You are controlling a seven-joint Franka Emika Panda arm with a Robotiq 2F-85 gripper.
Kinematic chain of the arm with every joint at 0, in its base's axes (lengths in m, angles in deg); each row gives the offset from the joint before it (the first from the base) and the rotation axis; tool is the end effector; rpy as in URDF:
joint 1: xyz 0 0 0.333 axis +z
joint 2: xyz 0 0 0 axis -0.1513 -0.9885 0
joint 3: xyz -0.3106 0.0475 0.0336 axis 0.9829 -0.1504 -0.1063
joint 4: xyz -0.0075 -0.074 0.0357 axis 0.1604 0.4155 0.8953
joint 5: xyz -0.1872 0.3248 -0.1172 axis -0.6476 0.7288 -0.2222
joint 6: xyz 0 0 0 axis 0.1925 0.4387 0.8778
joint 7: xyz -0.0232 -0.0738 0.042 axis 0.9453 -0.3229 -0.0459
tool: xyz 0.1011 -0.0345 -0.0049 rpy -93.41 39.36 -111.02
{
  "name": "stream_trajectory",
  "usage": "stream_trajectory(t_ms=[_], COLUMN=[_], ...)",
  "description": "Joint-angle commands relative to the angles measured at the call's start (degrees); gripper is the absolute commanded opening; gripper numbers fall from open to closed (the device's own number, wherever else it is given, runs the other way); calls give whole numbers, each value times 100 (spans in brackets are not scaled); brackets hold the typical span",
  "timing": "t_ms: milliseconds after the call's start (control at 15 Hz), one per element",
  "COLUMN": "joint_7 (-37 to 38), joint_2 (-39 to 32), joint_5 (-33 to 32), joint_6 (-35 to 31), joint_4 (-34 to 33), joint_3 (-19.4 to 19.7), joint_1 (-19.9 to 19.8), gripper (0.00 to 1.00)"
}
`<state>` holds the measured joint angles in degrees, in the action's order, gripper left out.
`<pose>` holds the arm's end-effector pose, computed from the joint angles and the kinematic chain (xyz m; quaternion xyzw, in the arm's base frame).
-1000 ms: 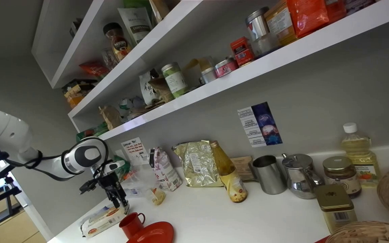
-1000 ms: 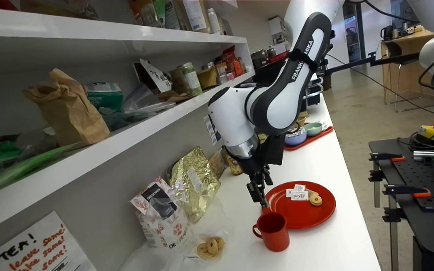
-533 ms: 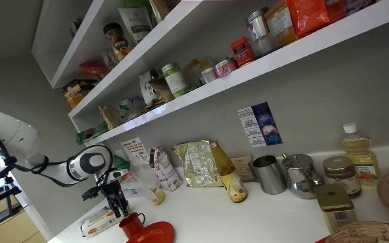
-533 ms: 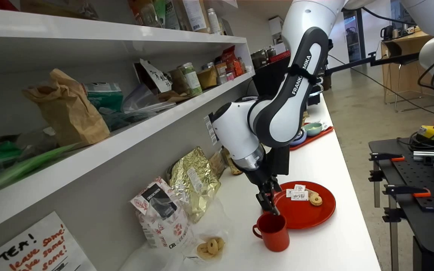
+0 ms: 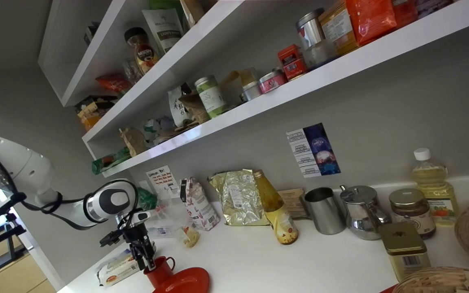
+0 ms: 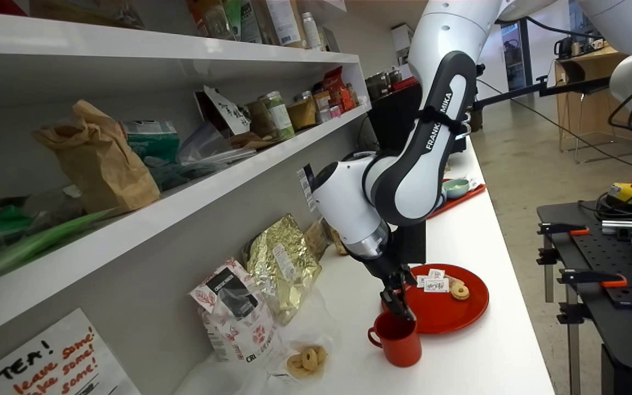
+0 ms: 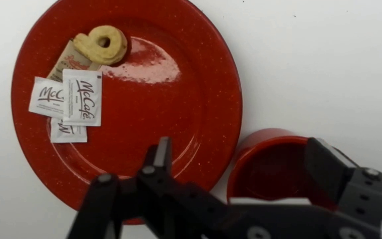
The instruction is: Put the cup on the plate
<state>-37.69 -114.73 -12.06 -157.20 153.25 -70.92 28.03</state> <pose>0.5397 0.2547 0.1938 0.9898 0.0158 -0.1071 0.0927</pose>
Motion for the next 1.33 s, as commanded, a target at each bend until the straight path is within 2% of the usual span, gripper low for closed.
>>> stream_trajectory(t_ms=[0, 1133, 1200, 1267], joint_7=[-177, -168, -101, -104], joint_2=[-253, -985, -1040, -1083], joint_5=[85, 196, 197, 213], joint_6=[285, 733, 783, 815], joint_4=[-335, -1286, -1356, -1403], joint_3=[59, 179, 216, 229], joint_1=[96, 69, 84, 78], gripper=[100, 100, 92, 74])
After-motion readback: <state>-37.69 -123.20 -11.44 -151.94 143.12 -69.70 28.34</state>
